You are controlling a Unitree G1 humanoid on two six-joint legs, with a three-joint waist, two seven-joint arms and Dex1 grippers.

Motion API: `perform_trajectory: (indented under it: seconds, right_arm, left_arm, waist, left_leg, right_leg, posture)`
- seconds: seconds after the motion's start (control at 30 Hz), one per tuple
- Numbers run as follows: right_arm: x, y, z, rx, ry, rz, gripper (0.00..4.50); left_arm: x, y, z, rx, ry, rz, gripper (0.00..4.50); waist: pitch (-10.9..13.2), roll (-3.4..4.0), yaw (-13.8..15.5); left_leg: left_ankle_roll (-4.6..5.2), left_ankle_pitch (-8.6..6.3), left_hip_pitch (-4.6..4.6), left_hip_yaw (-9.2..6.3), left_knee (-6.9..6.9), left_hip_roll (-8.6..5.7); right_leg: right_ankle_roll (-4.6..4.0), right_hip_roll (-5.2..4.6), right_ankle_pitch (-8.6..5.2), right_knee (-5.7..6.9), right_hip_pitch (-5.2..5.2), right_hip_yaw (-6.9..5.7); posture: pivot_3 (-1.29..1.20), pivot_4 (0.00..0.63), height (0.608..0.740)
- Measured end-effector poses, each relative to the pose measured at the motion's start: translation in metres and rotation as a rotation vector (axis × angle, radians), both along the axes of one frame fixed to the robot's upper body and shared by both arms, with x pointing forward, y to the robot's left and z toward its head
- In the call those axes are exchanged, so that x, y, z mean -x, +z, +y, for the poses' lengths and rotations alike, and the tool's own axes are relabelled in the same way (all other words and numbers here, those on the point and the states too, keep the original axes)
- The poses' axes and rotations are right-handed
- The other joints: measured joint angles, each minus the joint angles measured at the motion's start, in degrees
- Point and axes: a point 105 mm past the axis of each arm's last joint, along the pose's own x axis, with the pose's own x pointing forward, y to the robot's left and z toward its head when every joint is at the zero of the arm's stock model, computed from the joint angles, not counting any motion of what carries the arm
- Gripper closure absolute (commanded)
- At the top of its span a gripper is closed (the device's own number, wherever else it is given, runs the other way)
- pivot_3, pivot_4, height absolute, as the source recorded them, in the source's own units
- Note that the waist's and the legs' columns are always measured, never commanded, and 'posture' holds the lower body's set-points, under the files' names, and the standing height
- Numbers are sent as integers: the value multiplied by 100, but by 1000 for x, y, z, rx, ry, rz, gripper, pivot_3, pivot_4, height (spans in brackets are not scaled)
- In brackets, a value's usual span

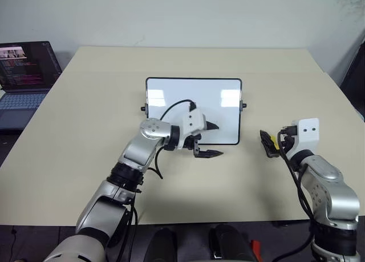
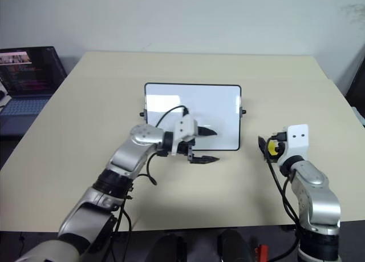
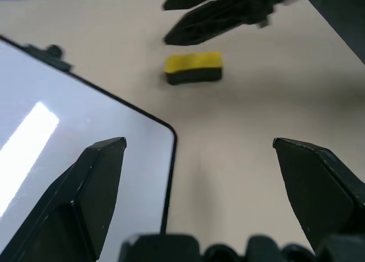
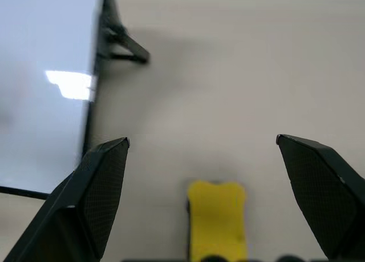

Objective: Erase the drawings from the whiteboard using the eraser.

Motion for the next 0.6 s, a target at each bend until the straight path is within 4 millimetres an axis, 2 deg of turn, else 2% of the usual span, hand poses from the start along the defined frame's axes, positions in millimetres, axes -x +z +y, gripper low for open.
perform_trajectory:
  seconds: [0.07,0.13,0.27,0.33,0.47,0.6]
  right_arm:
    - [14,4,8,15,4,-56,14]
    - [29,-1,13,25,-9,-83,14]
    - [60,-37,13,13,-78,-20,14]
    - [69,-48,16,-27,-87,-2,14]
    - [78,-61,17,-148,-112,-7,14]
    - [79,-69,5,-157,-144,-21,14]
  left_arm:
    - [2,-1,15,63,101,15,0]
    - [6,-10,34,120,224,60,0]
    - [19,-25,68,215,475,92,0]
    - [30,-32,81,229,558,91,0]
    - [52,-61,113,273,807,131,0]
    - [65,-75,163,303,1125,89,0]
  waist:
    - [-1,2,-6]
    - [-2,3,-1]
    - [-3,3,25]
    - [-6,4,24]
    - [-13,5,10]
    - [-16,-1,27]
  left_leg:
    - [-1,-1,2,1,-1,1]
    - [-3,-1,1,0,-1,4]
    - [-4,-1,7,3,2,-3]
    - [-5,-1,13,7,3,-4]
    - [-4,-1,25,10,3,-1]
    - [-1,2,30,10,8,-1]
  right_leg:
    - [3,-4,-2,0,0,2]
    - [8,-18,-5,0,1,-1]
    - [13,-45,-8,3,5,-2]
    - [14,-51,-8,1,10,0]
    - [24,-54,-14,2,16,2]
    - [19,-53,-11,4,18,-1]
  posture:
    - [0,150,740]
    - [0,150,740]
    - [0,150,740]
    - [0,150,740]
    - [0,150,740]
    - [0,150,740]
